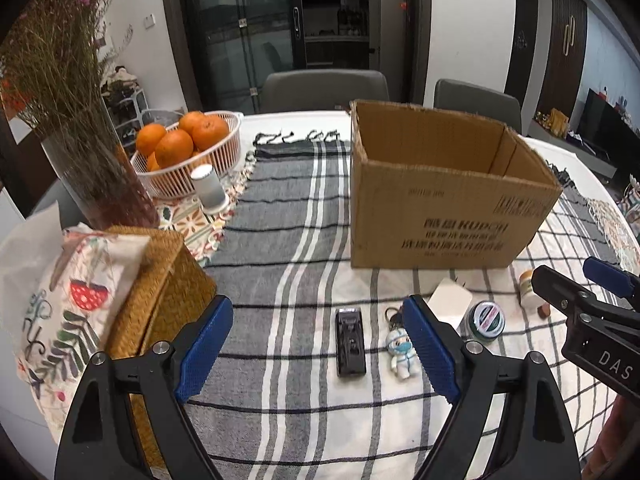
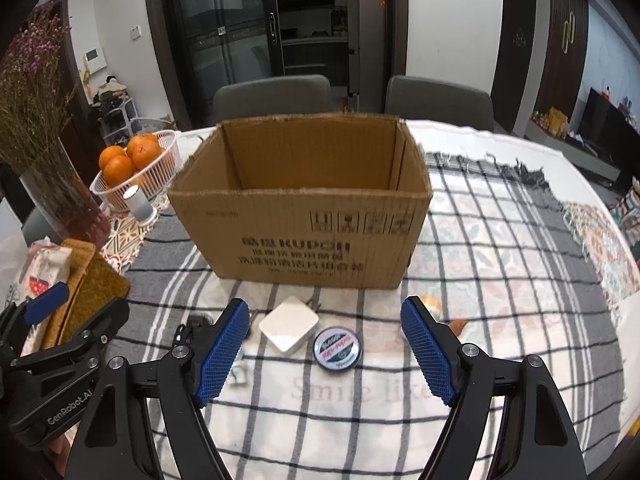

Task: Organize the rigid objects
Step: 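Withdraw both grippers from the box back toward the remaining items, then close the left gripper on the black gadget while the right gripper grasps the green tin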

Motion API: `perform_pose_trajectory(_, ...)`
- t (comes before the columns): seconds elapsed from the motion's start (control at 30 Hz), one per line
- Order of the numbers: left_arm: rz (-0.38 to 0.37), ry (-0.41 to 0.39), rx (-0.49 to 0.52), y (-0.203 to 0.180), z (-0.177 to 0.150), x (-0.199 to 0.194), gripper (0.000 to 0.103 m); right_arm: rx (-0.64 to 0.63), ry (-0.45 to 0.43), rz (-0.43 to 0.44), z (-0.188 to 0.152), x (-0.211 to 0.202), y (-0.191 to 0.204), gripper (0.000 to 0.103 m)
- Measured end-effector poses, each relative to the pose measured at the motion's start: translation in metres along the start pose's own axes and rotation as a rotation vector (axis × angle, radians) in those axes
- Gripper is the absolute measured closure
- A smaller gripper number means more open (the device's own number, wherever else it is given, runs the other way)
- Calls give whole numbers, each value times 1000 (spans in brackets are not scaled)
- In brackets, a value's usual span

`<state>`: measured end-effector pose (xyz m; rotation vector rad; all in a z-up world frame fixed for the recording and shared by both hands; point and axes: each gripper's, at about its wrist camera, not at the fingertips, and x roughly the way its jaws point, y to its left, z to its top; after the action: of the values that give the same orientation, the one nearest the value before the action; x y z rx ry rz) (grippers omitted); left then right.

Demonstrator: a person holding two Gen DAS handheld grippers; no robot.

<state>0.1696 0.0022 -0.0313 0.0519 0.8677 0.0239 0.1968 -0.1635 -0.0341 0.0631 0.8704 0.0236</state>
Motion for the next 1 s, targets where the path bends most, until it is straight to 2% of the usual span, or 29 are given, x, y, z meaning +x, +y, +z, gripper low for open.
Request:
perform_pose_trajectory(0.27, -8, 61, 16, -2, -15, 22, 18, 32, 60, -4, -16, 22, -4, 24)
perform_pose_trajectory(0.47, -12, 101, 38, -7, -22, 38, 25, 55, 103, -7, -28, 38, -7, 24)
perform_pose_trajectory(1.0, -42, 184, 48, -13, -39, 73, 35, 104, 209, -18, -55, 74, -16, 24)
